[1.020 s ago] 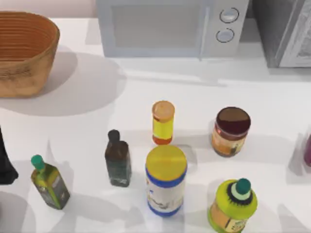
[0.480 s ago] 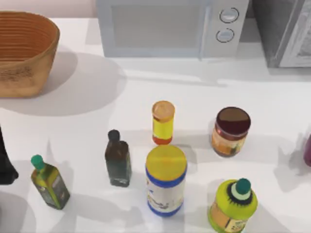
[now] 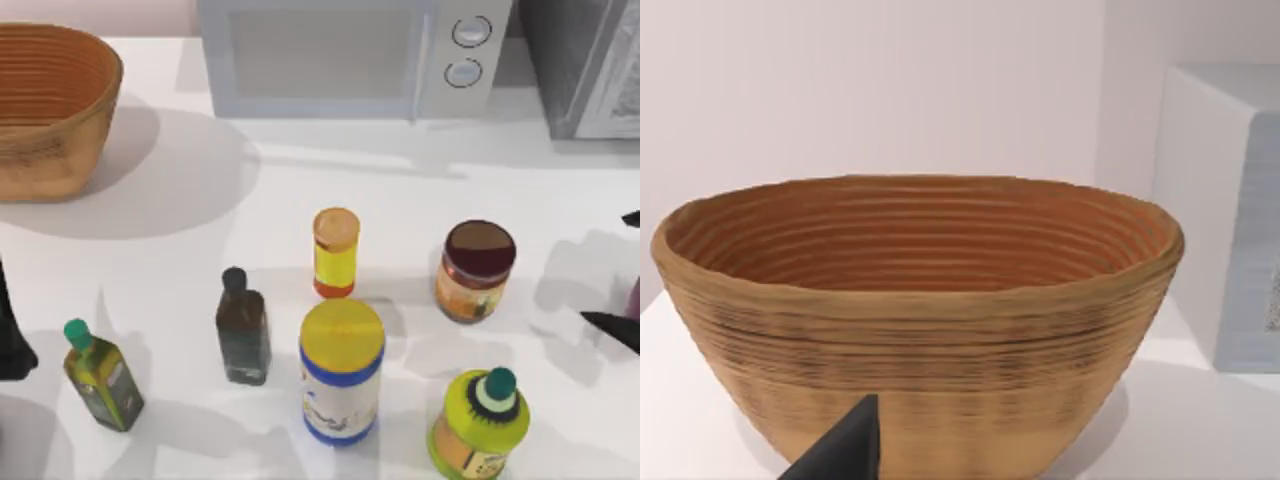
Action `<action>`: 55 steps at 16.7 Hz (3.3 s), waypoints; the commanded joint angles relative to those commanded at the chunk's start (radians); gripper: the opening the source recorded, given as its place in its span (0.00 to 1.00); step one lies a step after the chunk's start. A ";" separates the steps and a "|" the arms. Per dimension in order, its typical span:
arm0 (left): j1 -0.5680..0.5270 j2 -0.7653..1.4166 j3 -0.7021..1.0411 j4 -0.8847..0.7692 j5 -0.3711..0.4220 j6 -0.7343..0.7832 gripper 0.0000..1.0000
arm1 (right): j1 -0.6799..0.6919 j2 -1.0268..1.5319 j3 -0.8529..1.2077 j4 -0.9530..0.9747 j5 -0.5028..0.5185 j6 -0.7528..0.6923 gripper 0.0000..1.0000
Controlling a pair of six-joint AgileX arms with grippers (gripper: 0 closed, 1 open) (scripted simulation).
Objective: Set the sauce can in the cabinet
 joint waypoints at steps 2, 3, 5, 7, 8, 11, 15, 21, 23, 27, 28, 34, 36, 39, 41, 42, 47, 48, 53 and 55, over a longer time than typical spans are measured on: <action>0.000 0.000 0.000 0.000 0.000 0.000 1.00 | -0.007 0.232 0.109 -0.063 -0.123 -0.162 1.00; 0.000 0.000 0.000 0.000 0.000 0.000 1.00 | -0.010 0.344 0.162 -0.094 -0.183 -0.239 1.00; 0.000 0.000 0.000 0.000 0.000 0.000 1.00 | -0.015 0.553 0.263 -0.152 -0.301 -0.385 1.00; 0.000 0.000 0.000 0.000 0.000 0.000 1.00 | -0.019 0.737 0.356 -0.203 -0.412 -0.516 1.00; 0.000 0.000 0.000 0.000 0.000 0.000 1.00 | -0.020 0.817 0.398 -0.225 -0.463 -0.575 1.00; 0.000 0.000 0.000 0.000 0.000 0.000 1.00 | -0.023 1.000 0.501 -0.279 -0.592 -0.723 1.00; 0.000 0.000 0.000 0.000 0.000 0.000 1.00 | -0.025 1.114 0.568 -0.313 -0.682 -0.829 1.00; 0.000 0.000 0.000 0.000 0.000 0.000 1.00 | -0.019 1.116 0.568 -0.313 -0.684 -0.832 1.00; 0.000 0.000 0.000 0.000 0.000 0.000 1.00 | -0.017 1.109 0.563 -0.292 -0.686 -0.809 1.00; 0.000 0.000 0.000 0.000 0.000 0.000 1.00 | 0.001 1.082 0.537 -0.176 -0.689 -0.691 1.00; 0.000 0.000 0.000 0.000 0.000 0.000 1.00 | 0.009 1.075 0.527 -0.132 -0.689 -0.649 1.00; 0.000 0.000 0.000 0.000 0.000 0.000 1.00 | 0.068 1.052 0.451 0.209 -0.680 -0.355 1.00; 0.000 0.000 0.000 0.000 0.000 0.000 1.00 | 0.089 1.054 0.422 0.335 -0.672 -0.257 1.00; 0.000 0.000 0.000 0.000 0.000 0.000 1.00 | 0.119 1.064 0.381 0.508 -0.660 -0.134 1.00; 0.000 0.000 0.000 0.000 0.000 0.000 1.00 | 0.133 1.073 0.358 0.598 -0.652 -0.074 1.00; 0.000 0.000 0.000 0.000 0.000 0.000 1.00 | 0.138 1.078 0.349 0.631 -0.649 -0.053 1.00; 0.000 0.000 0.000 0.000 0.000 0.000 1.00 | 0.145 1.084 0.337 0.673 -0.645 -0.027 1.00; 0.000 0.000 0.000 0.000 0.000 0.000 1.00 | 0.145 1.084 0.337 0.673 -0.645 -0.027 1.00; 0.000 0.000 0.000 0.000 0.000 0.000 1.00 | 0.145 1.084 0.337 0.673 -0.645 -0.027 0.70; 0.000 0.000 0.000 0.000 0.000 0.000 1.00 | 0.145 1.084 0.337 0.673 -0.645 -0.027 0.55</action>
